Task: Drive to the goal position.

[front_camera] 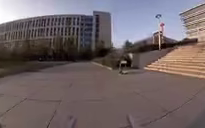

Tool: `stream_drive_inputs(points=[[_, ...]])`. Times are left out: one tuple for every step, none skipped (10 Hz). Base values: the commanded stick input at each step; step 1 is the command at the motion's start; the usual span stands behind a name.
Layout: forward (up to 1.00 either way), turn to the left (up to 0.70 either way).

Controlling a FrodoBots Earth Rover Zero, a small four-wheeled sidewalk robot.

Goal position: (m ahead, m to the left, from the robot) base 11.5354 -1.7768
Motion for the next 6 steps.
stream_drive_inputs(points=[[0.7, 0.0], [0.7, 0.0], [0.7, 0.0], [0.7, 0.0], [0.7, 0.0], [0.7, 0.0]])
